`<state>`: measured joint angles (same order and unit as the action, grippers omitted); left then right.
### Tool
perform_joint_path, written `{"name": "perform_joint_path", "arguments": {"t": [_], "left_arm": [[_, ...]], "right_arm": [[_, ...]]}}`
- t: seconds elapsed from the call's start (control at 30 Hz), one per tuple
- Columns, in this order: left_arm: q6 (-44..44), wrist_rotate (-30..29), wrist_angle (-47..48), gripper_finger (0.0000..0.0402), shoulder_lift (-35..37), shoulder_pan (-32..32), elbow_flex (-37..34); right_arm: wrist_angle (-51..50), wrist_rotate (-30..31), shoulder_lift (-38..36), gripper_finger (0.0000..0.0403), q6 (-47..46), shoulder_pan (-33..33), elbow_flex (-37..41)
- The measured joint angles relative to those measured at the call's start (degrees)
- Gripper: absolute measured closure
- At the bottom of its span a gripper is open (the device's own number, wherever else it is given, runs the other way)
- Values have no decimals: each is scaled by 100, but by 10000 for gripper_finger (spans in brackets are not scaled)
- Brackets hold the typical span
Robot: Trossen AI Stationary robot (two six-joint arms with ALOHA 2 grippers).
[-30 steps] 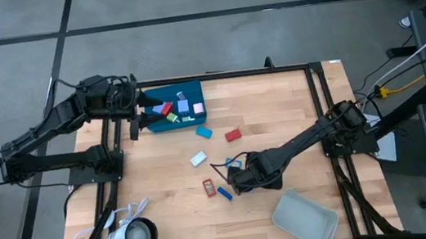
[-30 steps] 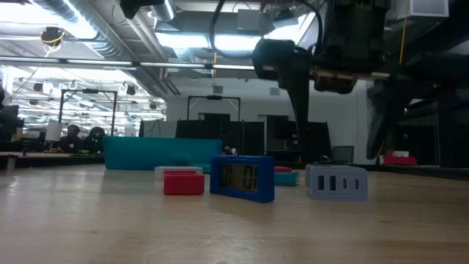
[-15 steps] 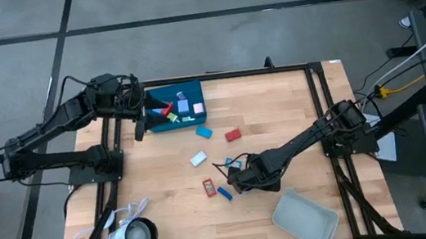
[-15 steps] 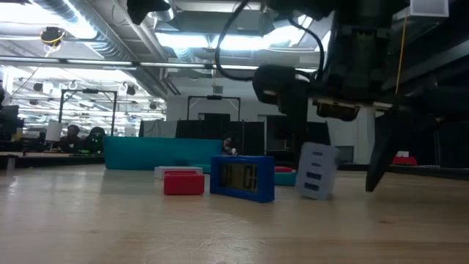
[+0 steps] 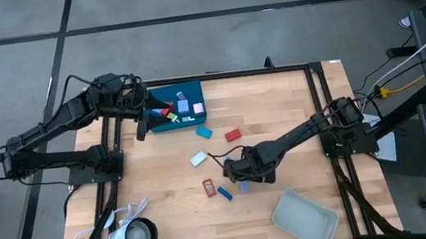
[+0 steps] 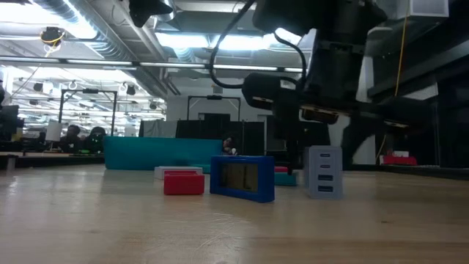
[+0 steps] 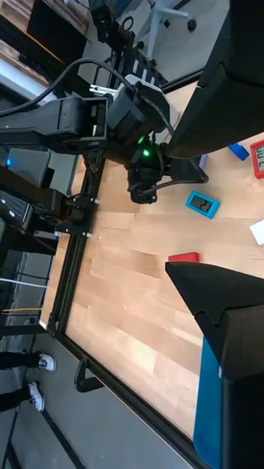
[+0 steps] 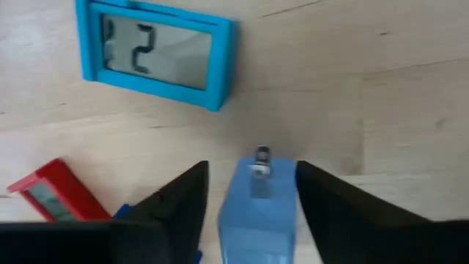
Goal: Pick & Place Office items
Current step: Put the light blue charger adapter into the blue bin
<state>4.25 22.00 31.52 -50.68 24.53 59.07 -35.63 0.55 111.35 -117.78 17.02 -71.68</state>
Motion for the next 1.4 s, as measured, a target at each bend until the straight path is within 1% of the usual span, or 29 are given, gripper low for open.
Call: {"name": "perform_joint_path", "arguments": {"t": [0.1,0.17,0.23,0.27,0.33,0.5,0.57,0.63,0.7,0.8,0.87,1.07,1.1,1.27,1.4], "left_arm": [[-6,0,-2,162,-4,0,0],[-7,0,0,162,-7,0,0],[-10,0,-1,162,-7,0,0],[-10,0,0,162,-7,0,0],[-30,1,-1,162,-7,0,0],[-102,15,0,162,-7,0,0],[-104,15,0,162,-7,0,0],[-104,15,0,162,-7,0,0],[-104,15,0,162,-7,0,0],[-104,15,0,162,-7,0,0],[-104,15,0,162,-7,0,0],[-104,9,0,162,-7,0,0],[-104,7,0,162,-7,0,0],[-104,-22,-2,162,-7,0,0],[-102,-24,-61,162,-7,0,0]], "right_arm": [[126,-15,0,241,92,-36,0],[268,-16,0,264,204,-38,0],[307,-48,-2,270,266,-38,0],[303,-90,-2,267,280,-37,0],[291,-152,-2,247,342,-29,0],[293,-394,-2,157,470,-7,0],[295,-513,-2,130,533,-7,0],[319,-658,-4,116,580,-7,0],[369,-801,-4,115,599,-7,0],[461,-961,-4,135,573,-5,-2],[534,-993,-4,161,536,-5,-2],[576,-935,-19,280,462,-5,-10],[588,-858,-22,286,464,-5,-12],[768,-568,-22,285,556,-17,-13],[969,-517,-15,285,769,-38,-161]]}}
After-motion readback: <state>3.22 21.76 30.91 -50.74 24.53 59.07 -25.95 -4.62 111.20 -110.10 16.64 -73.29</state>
